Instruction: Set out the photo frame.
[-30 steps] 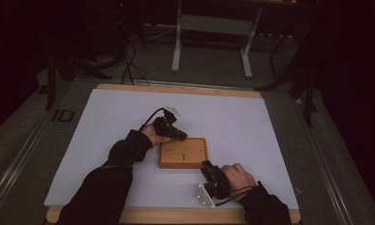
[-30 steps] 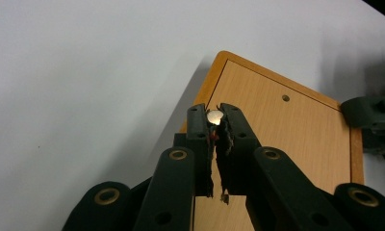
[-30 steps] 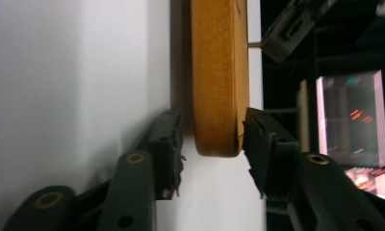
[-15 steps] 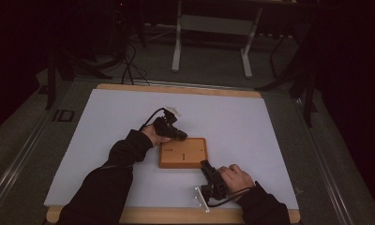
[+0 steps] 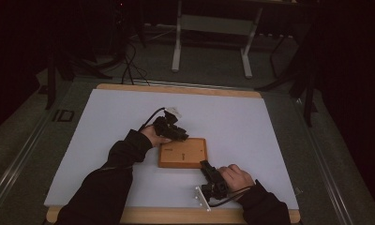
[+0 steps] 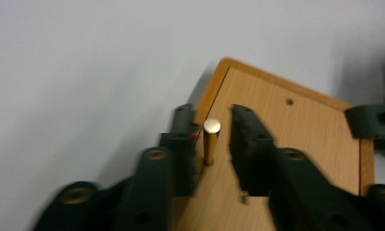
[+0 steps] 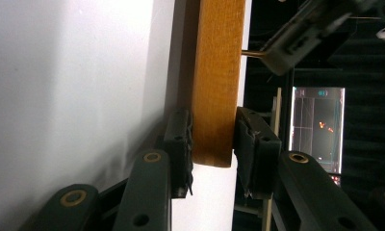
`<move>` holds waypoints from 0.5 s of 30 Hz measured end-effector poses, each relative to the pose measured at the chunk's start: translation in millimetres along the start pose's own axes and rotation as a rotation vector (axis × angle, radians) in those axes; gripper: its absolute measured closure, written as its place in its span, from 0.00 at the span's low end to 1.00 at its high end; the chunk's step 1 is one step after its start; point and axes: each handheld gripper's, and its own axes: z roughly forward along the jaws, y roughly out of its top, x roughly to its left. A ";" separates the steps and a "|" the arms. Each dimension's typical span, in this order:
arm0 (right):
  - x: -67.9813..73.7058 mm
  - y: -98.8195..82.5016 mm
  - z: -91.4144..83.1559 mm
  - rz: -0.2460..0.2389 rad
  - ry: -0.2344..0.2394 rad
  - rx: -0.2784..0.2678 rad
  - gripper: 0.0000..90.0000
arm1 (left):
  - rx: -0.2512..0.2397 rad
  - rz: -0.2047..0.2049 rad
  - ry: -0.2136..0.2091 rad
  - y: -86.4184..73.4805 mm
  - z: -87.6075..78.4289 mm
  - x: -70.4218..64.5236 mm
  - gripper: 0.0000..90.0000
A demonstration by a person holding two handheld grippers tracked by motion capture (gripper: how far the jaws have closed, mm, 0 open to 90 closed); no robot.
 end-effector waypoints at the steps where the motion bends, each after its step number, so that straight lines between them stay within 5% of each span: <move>1: -0.5 0.0 -0.1 0.001 0.002 0.000 0.76 | -0.004 0.010 0.005 0.7 -2.8 -1.1 0.70; 13: -12.9 0.4 -3.8 0.048 0.039 -0.026 0.77 | -0.042 0.055 0.053 -8.2 -28.5 -17.2 0.40; 15: -15.3 0.0 -3.9 0.055 0.048 -0.030 0.77 | -0.052 0.057 0.021 -12.9 -31.5 -18.1 0.29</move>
